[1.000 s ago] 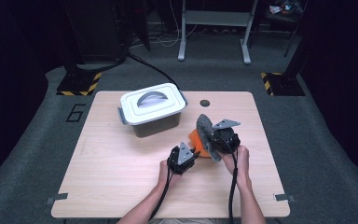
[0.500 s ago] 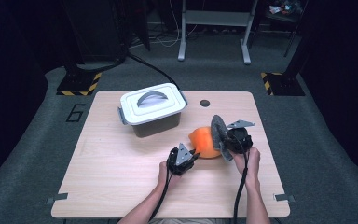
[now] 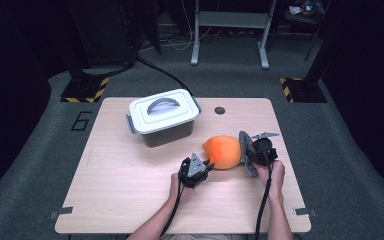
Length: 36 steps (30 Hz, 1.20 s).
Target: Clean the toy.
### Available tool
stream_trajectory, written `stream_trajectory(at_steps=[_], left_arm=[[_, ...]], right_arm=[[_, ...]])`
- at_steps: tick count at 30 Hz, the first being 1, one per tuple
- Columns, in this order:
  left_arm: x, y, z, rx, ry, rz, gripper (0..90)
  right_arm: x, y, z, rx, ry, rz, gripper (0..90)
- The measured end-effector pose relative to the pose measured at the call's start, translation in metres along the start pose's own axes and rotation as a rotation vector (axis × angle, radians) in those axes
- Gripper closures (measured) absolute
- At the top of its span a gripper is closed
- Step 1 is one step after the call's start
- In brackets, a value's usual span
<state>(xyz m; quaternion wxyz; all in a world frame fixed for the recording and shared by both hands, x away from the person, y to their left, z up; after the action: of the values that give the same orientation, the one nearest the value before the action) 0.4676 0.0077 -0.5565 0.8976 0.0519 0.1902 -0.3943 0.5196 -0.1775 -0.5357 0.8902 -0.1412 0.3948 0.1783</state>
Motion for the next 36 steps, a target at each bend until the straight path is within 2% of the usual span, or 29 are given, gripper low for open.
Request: stream_trajectory(at_steps=[4,8,13,17,18,20,21,25,27,30,34,36], left_arm=[[0.000,0.000,0.000,-0.002,-0.002,-0.005,78.0],[0.000,-0.001,0.000,0.006,0.001,-0.009,77.9],[0.000,-0.001,0.000,0.006,0.001,-0.010,77.9],[0.000,-0.001,0.000,0.010,0.004,-0.011,77.8],[0.000,-0.001,0.000,0.010,0.004,-0.011,77.8],[0.000,-0.001,0.000,0.010,0.004,-0.011,77.8],[0.000,-0.001,0.000,0.010,0.004,-0.011,77.8],[0.000,-0.001,0.000,0.007,0.003,-0.010,77.8],[0.000,-0.001,-0.001,0.005,0.007,-0.010,77.7],[0.000,-0.001,0.000,0.010,0.005,-0.009,77.7],[0.000,-0.002,-0.001,0.011,0.004,-0.012,77.7],[0.000,-0.003,-0.001,0.012,0.007,-0.016,77.8]], right_arm=[[-0.009,0.000,0.002,0.004,-0.022,-0.011,75.3],[-0.026,0.006,0.011,-0.021,-0.071,-0.013,75.3],[-0.050,0.021,0.029,-0.078,-0.147,0.003,75.2],[-0.063,0.042,0.043,-0.126,-0.189,0.040,75.2],[-0.064,0.047,0.047,-0.151,-0.197,0.046,75.2],[-0.063,0.060,0.052,-0.168,-0.199,0.057,75.2],[-0.062,0.067,0.054,-0.196,-0.197,0.071,75.2],[-0.053,0.092,0.059,-0.244,-0.189,0.086,75.2],[-0.046,0.101,0.058,-0.280,-0.159,0.079,75.2],[-0.041,0.101,0.058,-0.289,-0.150,0.057,75.3],[-0.042,0.090,0.058,-0.269,-0.148,0.027,75.3],[-0.042,0.081,0.056,-0.243,-0.146,0.012,75.4]])
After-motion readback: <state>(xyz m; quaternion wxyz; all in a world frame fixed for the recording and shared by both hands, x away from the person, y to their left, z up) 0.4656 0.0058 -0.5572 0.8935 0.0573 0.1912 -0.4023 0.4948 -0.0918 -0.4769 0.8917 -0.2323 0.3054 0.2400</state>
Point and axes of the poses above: each handheld gripper's, and its own axes: x roughly forward along the jaws, z roughly out of its top, y roughly to its left, the point moved 9 cm from there along x, roughly forward along the jaws, and after that the axes turned 9 degrees about -x, right-handed, at the moved point
